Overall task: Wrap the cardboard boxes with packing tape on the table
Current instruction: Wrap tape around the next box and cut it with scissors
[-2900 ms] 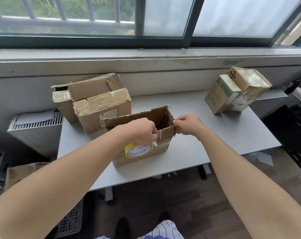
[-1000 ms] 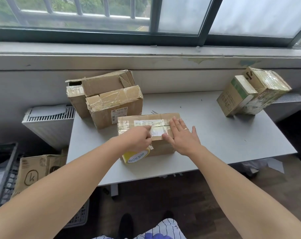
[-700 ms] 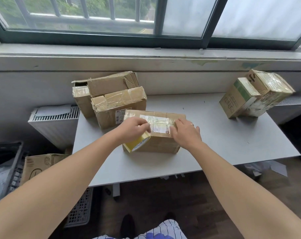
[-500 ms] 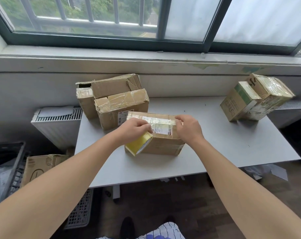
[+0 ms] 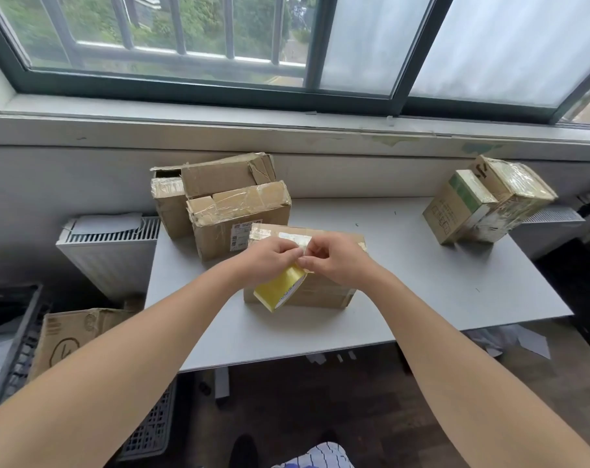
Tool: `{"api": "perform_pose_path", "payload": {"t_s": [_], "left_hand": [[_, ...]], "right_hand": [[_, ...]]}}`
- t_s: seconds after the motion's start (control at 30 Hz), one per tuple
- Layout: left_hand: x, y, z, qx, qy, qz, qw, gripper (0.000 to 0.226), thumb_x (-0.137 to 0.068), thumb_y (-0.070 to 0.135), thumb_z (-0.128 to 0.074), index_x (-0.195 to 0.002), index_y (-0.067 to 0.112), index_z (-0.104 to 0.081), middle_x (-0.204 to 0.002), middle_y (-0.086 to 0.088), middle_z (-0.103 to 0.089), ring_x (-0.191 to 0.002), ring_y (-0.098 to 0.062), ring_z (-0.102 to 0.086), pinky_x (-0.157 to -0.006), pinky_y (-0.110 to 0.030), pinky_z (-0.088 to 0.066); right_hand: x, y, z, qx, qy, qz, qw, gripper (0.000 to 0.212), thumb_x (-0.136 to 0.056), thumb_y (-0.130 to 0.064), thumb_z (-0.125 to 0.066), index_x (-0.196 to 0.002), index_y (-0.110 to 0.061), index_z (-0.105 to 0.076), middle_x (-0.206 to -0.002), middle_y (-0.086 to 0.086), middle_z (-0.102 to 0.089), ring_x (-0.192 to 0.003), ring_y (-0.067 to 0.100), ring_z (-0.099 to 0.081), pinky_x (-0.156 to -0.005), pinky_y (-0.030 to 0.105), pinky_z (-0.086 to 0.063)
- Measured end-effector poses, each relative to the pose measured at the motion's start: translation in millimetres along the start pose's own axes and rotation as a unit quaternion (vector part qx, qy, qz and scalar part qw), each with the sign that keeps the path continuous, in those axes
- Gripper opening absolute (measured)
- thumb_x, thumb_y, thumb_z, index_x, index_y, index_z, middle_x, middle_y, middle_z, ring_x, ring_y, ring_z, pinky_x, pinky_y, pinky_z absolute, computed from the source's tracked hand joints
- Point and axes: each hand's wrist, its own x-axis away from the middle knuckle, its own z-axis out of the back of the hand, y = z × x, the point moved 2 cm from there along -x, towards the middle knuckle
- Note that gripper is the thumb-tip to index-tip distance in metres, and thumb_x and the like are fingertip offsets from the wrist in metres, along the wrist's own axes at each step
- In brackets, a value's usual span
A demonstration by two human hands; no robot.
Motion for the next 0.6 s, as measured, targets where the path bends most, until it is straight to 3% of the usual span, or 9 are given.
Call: {"api": "perform_pose_path", "payload": {"t_s": [0.17,0.23,0.27,0.3,0.43,0.53,0.6], "left_hand": [[8.2,-3.8,0.0,0.06,-0.027,-0.01,0.998,0.034,-0.104,0.032,-0.056,-0.075,0.037,-0.073,-0.074,0.012,-0.061,-0.073,-0.011,-0.052,-0.072,-0.033,-0.043],[10.1,-5.3,1.3,0.065,-0.048,-0.004,0.997,0.013,-0.095,0.041,-0.066,-0.084,0.042,-0.074,-0.086,0.012,-0.067,-0.085,-0.01,-0.06,-0.081,-0.032,-0.048],[11.3,-5.5,1.9,0.061,-0.063,-0.007,0.996,0.007,-0.088,0.043,-0.069,-0.094,0.042,-0.074,-0.094,0.013,-0.069,-0.09,-0.009,-0.062,-0.086,-0.031,-0.05],[12.8,-4.5,2.5,0.054,-0.074,-0.007,0.996,0.018,-0.085,0.044,-0.071,-0.102,0.042,-0.072,-0.097,0.014,-0.069,-0.091,-0.007,-0.063,-0.087,-0.03,-0.05],[13.6,5.1,3.4,0.003,-0.071,0.003,0.997,0.031,-0.093,0.037,-0.071,-0.124,0.038,-0.066,-0.099,0.012,-0.067,-0.089,-0.006,-0.063,-0.081,-0.029,-0.052],[8.1,20.1,1.6,0.007,-0.053,-0.024,0.998,0.022,-0.093,0.031,-0.069,-0.115,0.03,-0.069,-0.108,-0.006,-0.069,-0.087,-0.014,-0.064,-0.081,-0.035,-0.053],[3.2,30.1,0.8,0.001,-0.055,-0.042,0.998,0.023,-0.086,0.036,-0.067,-0.107,0.028,-0.069,-0.103,-0.004,-0.067,-0.084,-0.014,-0.061,-0.08,-0.038,-0.054]], "right_hand": [[3.2,-3.0,-1.6,0.026,-0.026,0.012,0.999,0.024,-0.094,-0.03,-0.07,-0.074,-0.019,-0.062,-0.065,-0.01,-0.055,-0.058,0.006,-0.044,-0.056,0.023,-0.036],[3.2,-5.1,0.5,0.031,-0.029,0.013,0.999,0.021,-0.094,-0.027,-0.07,-0.077,-0.016,-0.063,-0.066,-0.009,-0.055,-0.06,0.006,-0.045,-0.057,0.022,-0.037],[2.8,-6.2,2.6,0.027,-0.028,0.009,0.999,0.019,-0.094,-0.025,-0.07,-0.08,-0.014,-0.063,-0.068,-0.009,-0.055,-0.061,0.007,-0.045,-0.058,0.022,-0.037],[2.6,-7.8,4.7,0.025,-0.028,0.004,0.999,0.018,-0.095,-0.024,-0.07,-0.082,-0.013,-0.064,-0.069,-0.008,-0.056,-0.062,0.008,-0.046,-0.059,0.023,-0.038],[2.1,-11.5,10.3,0.062,-0.015,-0.013,0.998,0.018,-0.094,-0.029,-0.069,-0.079,-0.02,-0.062,-0.068,-0.008,-0.058,-0.062,0.008,-0.048,-0.06,0.025,-0.039],[3.9,-14.2,17.2,0.035,0.024,-0.043,0.998,0.021,-0.091,-0.033,-0.071,-0.075,-0.022,-0.063,-0.068,-0.006,-0.065,-0.069,0.017,-0.062,-0.066,0.033,-0.05],[5.9,-15.8,22.6,0.028,0.048,-0.058,0.997,0.025,-0.088,-0.039,-0.074,-0.075,-0.019,-0.064,-0.068,-0.004,-0.069,-0.072,0.017,-0.067,-0.068,0.035,-0.052]]}}
